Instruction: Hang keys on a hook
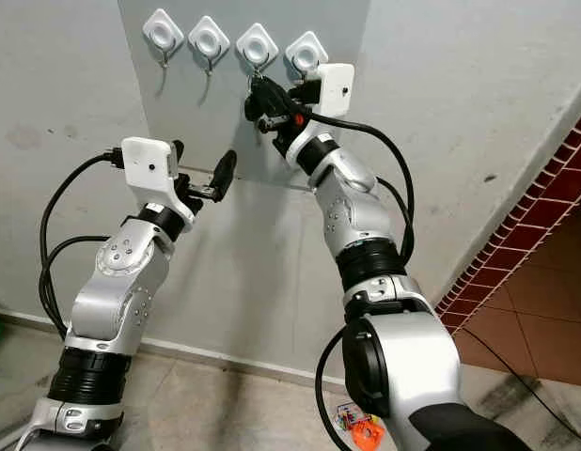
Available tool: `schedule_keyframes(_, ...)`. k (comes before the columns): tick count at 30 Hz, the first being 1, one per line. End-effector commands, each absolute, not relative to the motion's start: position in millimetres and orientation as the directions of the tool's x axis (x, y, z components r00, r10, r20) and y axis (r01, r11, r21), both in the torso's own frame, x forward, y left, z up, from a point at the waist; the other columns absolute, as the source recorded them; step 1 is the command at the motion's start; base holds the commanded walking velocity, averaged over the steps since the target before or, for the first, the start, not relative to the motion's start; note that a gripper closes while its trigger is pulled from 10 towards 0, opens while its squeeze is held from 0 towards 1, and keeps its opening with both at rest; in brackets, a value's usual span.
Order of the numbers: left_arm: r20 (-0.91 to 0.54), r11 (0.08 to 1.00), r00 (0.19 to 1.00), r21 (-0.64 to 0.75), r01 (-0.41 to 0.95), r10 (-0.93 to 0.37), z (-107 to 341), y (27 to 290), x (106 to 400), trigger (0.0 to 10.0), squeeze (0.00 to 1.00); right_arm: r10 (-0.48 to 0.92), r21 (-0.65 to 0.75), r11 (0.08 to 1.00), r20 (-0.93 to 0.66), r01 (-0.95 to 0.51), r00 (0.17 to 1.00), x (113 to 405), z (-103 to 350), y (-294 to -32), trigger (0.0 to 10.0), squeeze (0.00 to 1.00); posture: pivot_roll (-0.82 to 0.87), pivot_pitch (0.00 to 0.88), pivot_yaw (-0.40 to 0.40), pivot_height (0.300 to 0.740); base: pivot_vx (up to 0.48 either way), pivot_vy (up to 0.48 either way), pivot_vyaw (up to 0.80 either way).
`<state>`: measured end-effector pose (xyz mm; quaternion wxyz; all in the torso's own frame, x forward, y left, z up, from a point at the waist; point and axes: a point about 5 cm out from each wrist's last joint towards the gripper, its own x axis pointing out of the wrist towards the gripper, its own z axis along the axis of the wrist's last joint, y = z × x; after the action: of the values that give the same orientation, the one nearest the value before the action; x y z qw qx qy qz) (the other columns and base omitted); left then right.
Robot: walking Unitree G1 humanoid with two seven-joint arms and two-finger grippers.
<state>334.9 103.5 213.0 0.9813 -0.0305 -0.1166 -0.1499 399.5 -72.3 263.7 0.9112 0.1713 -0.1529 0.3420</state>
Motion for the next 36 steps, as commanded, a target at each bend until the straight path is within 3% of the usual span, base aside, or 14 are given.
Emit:
schedule_keyframes(1,0.241,0.952,0.926,-0.024,0.306,-0.292,214,102,332,10.0,0.0,0.555,0.237,0.699,0.416,-0.675,0.72,401,272,-74,10.0,0.0,0.15,0.0,-0.049,0.74,0.0,0.0,0.0)
schedule_keyframes(13,0.236,0.952,0.928,-0.024,0.304,-0.29,214,103,333,10.0,0.0,0.519,0.348,0.678,0.396,-0.647,0.757,403,258,-81,10.0,0.0,0.15,0.0,-0.043,0.74,0.0,0.0,0.0)
schedule_keyframes(14,0.235,0.953,0.929,-0.025,0.301,-0.287,214,104,332,10.0,0.0,0.517,0.355,0.677,0.395,-0.645,0.759,403,256,-82,10.0,1.0,0.15,0.0,-0.043,0.74,0.0,0.0,0.0)
schedule_keyframes(27,0.227,0.959,0.936,-0.024,0.283,-0.271,211,106,333,10.0,0.0,0.518,0.278,0.72,0.393,-0.635,0.76,395,237,-85,10.0,1.0,0.14,0.0,-0.038,0.74,0.0,0.0,0.0)
schedule_keyframes(36,0.147,0.979,0.969,0.005,0.202,-0.2,180,118,336,10.0,0.0,0.441,0.298,0.792,0.325,-0.533,0.837,385,201,-105,10.0,1.0,0.14,0.0,-0.033,0.74,0.0,0.0,0.0)
